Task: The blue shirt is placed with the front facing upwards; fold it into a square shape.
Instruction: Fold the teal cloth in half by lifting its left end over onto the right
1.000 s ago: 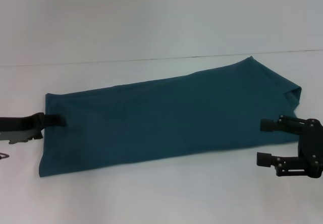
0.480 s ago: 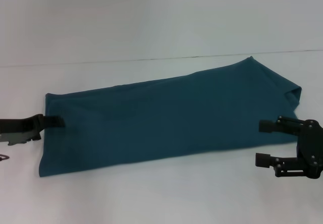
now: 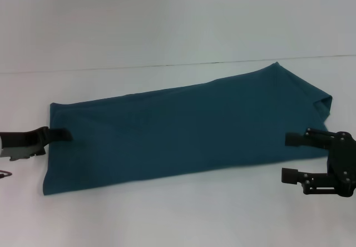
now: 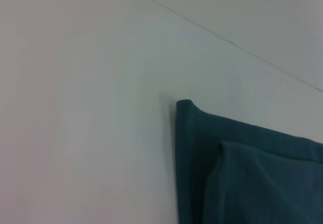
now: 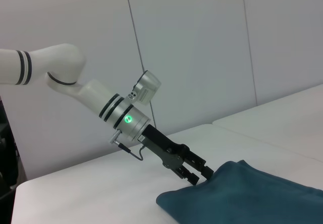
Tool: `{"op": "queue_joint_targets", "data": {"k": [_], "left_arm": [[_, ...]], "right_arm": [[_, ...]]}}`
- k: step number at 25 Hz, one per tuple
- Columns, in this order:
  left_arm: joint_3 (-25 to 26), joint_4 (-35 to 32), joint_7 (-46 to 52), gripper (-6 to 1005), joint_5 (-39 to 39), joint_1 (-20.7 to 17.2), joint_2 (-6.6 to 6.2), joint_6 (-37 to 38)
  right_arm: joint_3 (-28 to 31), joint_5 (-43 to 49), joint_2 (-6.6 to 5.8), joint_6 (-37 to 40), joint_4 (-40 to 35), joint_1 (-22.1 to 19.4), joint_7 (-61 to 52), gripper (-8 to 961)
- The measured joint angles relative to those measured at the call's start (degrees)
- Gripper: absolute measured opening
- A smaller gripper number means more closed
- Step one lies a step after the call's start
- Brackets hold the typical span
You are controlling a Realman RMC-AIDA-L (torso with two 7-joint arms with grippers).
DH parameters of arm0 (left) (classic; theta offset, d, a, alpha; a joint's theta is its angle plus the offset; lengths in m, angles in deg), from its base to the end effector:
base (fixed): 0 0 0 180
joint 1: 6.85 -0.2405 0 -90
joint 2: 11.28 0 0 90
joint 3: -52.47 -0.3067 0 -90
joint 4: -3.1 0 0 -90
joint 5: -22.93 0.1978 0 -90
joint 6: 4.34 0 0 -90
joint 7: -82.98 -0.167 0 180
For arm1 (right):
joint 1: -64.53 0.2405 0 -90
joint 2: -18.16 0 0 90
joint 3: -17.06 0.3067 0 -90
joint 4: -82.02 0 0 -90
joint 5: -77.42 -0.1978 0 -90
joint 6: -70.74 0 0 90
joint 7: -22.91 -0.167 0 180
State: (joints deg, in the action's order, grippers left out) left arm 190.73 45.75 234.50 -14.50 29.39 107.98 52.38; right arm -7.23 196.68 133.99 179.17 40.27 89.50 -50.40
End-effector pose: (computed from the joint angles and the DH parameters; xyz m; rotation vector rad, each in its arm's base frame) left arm -0.3474 0.4277 -0.0249 -1.7874 -1.7515 -0.2946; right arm 0.3122 0.3019 0.0179 -2.7017 0.5081 0.8470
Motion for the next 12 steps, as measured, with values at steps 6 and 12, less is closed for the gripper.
{"op": "queue_joint_targets", "data": {"k": [6, 12], "left_arm": [[0.0, -2.27, -0.01, 783, 0.0, 1.7, 0.04, -0.06], [-0.01, -3.75, -0.01, 776, -0.01, 2.98, -0.01, -0.19]], "right_arm": [[0.43, -0.04, 0.0, 0.06, 0.0, 0.0, 0.01, 893], [0.48, -0.08, 0.0, 0.12, 0.0, -0.01, 0.01, 892]]}}
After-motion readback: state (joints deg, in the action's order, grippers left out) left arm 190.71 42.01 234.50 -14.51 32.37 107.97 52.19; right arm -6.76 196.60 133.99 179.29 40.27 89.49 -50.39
